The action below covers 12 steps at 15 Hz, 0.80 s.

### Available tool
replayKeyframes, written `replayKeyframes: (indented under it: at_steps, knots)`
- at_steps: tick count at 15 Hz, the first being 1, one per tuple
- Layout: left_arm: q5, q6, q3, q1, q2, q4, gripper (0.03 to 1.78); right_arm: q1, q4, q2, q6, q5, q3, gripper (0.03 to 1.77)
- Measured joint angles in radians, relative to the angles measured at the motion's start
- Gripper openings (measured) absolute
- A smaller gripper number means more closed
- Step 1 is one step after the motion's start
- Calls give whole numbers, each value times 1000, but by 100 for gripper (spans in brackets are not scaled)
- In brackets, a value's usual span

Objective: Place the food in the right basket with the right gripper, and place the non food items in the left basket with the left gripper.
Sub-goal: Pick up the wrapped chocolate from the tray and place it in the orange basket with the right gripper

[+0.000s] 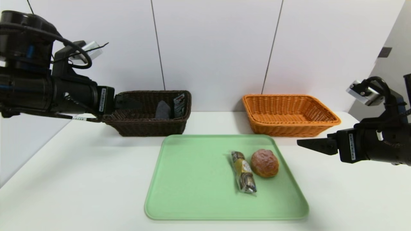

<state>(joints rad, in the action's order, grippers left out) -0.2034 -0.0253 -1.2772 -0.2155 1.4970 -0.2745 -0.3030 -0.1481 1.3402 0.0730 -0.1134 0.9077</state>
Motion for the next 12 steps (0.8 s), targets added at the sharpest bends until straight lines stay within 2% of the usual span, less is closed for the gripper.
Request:
replayKeyframes:
  at_steps: [6, 12]
  knots:
    - [-7, -3, 223, -59, -202, -47, 168, -113, -170, 106, 0, 3, 216, 170]
    - [-7, 4, 304, -100, -309, -61, 169, -237, -402, 274, 19, 18, 487, 170]
